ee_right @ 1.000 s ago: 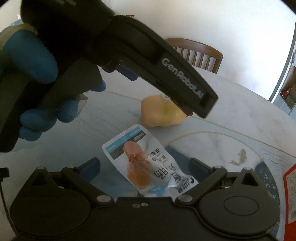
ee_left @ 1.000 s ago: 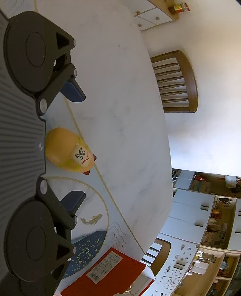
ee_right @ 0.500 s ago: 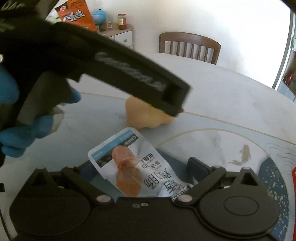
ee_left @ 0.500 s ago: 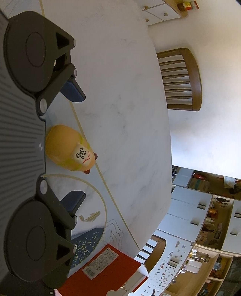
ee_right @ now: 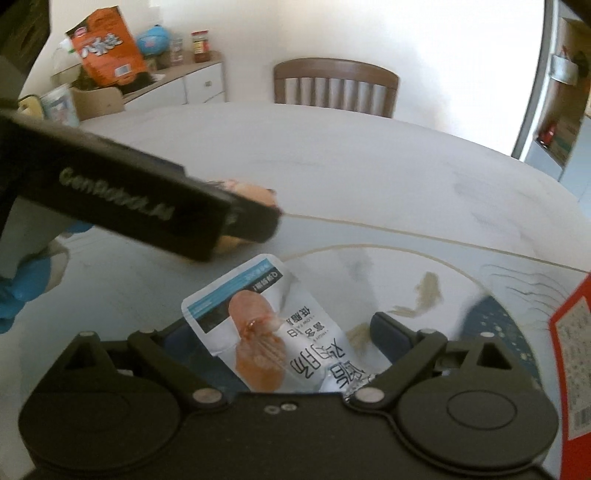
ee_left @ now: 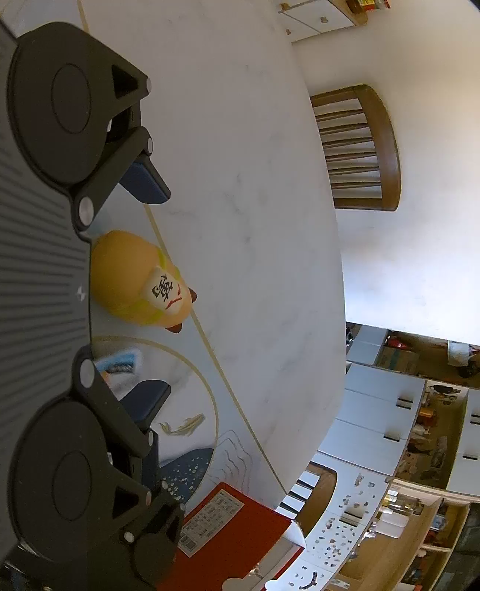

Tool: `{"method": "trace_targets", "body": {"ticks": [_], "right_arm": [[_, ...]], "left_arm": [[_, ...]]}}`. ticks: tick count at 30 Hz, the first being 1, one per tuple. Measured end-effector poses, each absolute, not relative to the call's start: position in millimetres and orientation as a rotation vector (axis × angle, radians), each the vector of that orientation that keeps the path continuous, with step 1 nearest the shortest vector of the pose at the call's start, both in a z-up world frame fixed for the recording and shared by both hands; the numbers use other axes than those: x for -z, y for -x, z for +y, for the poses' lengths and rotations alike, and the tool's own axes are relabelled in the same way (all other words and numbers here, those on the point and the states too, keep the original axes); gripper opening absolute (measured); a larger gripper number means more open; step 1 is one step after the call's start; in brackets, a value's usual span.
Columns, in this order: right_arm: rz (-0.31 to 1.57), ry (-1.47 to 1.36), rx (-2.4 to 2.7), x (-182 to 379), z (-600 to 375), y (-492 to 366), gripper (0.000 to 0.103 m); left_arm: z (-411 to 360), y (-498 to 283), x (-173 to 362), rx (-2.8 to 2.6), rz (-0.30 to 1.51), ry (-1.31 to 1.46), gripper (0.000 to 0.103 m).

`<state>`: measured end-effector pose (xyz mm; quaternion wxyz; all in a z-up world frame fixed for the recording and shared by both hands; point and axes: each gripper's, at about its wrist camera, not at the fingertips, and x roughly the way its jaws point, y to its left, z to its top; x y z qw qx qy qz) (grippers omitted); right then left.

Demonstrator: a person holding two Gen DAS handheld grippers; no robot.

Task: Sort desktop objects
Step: 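Grasp the white sausage packet with the right tool while the left tool grasps the yellow figurine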

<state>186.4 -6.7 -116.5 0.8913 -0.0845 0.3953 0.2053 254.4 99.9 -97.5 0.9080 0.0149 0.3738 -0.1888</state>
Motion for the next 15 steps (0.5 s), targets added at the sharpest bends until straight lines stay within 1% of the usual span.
{"method": "trace_targets", "body": {"ticks": [3, 5, 7, 9, 11, 15], "right_arm": [[0.816, 0.162, -0.397, 116, -14, -190, 0.087], [0.813, 0.149, -0.374, 119, -21, -194, 0.079], [0.814, 0.148, -0.372, 119, -23, -197, 0.075], [0.815, 0.152, -0.376, 117, -23, -194, 0.072], [0.815, 0.153, -0.375, 118, -23, -199, 0.068], [0.812, 0.160, -0.368, 120, -22, -201, 0.065]], "left_arm": [[98, -255, 99, 0.404, 0.772, -0.028, 0.102], [95, -255, 100, 0.411, 0.769, -0.035, 0.101], [93, -255, 100, 0.420, 0.764, -0.036, 0.101], [90, -255, 101, 0.426, 0.767, -0.038, 0.098], [85, -255, 103, 0.428, 0.777, -0.055, 0.091], [81, -253, 105, 0.418, 0.771, -0.090, 0.088]]}}
